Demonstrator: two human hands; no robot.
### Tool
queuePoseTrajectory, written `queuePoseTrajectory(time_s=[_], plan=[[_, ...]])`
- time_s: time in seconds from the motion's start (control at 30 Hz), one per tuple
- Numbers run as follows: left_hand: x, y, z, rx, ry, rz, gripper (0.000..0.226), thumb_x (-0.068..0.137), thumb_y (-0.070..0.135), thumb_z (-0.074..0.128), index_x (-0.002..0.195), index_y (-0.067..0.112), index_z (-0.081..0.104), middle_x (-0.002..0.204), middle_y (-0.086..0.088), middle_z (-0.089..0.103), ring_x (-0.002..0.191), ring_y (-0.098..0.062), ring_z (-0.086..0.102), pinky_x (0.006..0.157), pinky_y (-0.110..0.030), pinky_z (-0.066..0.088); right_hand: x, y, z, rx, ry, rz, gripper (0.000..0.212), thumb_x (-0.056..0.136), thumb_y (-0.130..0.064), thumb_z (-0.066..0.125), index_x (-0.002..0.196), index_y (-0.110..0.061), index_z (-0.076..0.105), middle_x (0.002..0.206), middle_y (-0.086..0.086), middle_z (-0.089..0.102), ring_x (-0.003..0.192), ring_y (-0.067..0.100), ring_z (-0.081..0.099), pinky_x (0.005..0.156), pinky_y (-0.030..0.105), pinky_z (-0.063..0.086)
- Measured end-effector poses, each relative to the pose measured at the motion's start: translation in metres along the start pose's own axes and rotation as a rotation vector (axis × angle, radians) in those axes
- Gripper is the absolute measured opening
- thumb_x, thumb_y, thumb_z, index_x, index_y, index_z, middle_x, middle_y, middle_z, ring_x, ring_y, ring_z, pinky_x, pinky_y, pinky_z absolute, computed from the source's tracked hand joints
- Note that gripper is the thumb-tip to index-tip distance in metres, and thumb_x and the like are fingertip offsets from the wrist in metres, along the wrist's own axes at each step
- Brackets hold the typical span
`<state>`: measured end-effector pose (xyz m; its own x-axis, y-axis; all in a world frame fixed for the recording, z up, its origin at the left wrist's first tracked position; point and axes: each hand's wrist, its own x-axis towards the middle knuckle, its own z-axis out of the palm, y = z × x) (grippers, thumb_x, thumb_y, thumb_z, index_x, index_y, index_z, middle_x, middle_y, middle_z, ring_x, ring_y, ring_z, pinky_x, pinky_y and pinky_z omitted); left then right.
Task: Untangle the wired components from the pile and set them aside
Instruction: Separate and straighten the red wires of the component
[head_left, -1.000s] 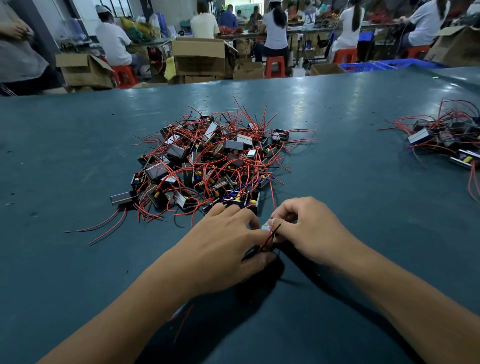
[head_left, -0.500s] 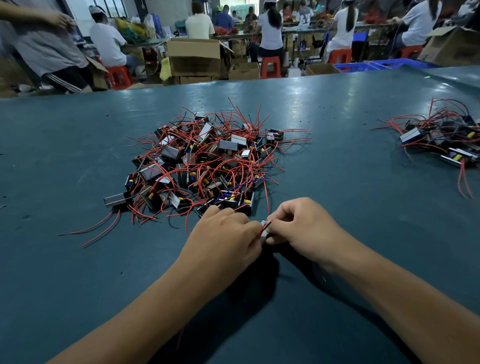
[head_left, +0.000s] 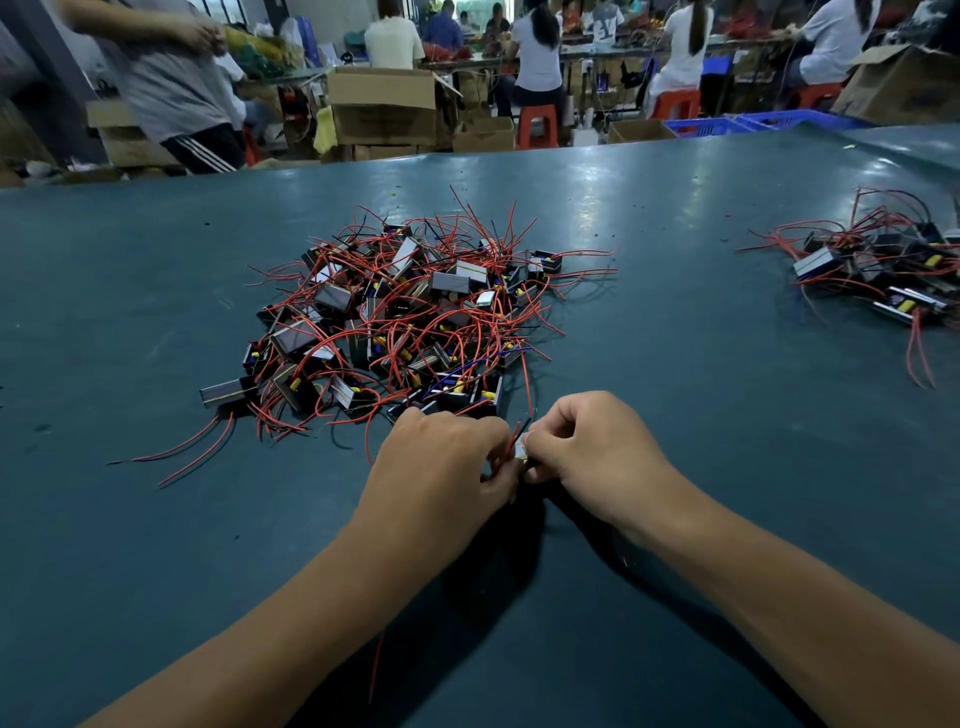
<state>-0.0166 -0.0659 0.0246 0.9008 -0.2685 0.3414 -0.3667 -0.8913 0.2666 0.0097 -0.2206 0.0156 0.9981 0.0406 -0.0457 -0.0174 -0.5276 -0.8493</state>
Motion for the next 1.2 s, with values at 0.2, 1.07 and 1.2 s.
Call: queuePoseTrajectory(time_s=[0.2,1.07,1.2], plan=[[-0.006,0.002,0.001,0.150,-0.041,0.042,0.050,0.090,0.063,0.038,0.086,0.024,0.068,0.079,0.004,0.069,0.082,-0.023,0.060,0.075,-0.038,0.031,0.000,0.002,0.002,-0.022,0.034,-0.032,0.022,0.080,-0.014,0.068,0.059,-0.008,0.064,0.063,-0.007,0.071,0.059,0.005,0.065,0.060,0.029,0.052],[-0.010,0.005,0.007,0.399,0.038,0.317,0.029,0.076,0.014,0.083,0.072,0.018,0.055,0.064,0.001,0.059,0.057,-0.024,0.054,0.062,-0.035,0.043,0.007,0.005,-0.023,0.179,-0.230,0.120,0.038,0.088,0.000,0.060,0.052,-0.012,0.065,0.077,0.018,0.075,0.073,0.025,0.076,0.051,0.020,0.053],[-0.011,0.000,0.009,0.413,0.050,0.343,0.025,0.081,0.016,0.081,0.074,0.018,0.057,0.067,0.002,0.061,0.058,-0.023,0.053,0.062,-0.036,0.042,0.010,0.006,-0.022,0.262,-0.243,0.146,0.033,0.086,0.005,0.058,0.056,-0.006,0.066,0.078,0.023,0.074,0.074,0.031,0.075,0.090,0.047,0.058]])
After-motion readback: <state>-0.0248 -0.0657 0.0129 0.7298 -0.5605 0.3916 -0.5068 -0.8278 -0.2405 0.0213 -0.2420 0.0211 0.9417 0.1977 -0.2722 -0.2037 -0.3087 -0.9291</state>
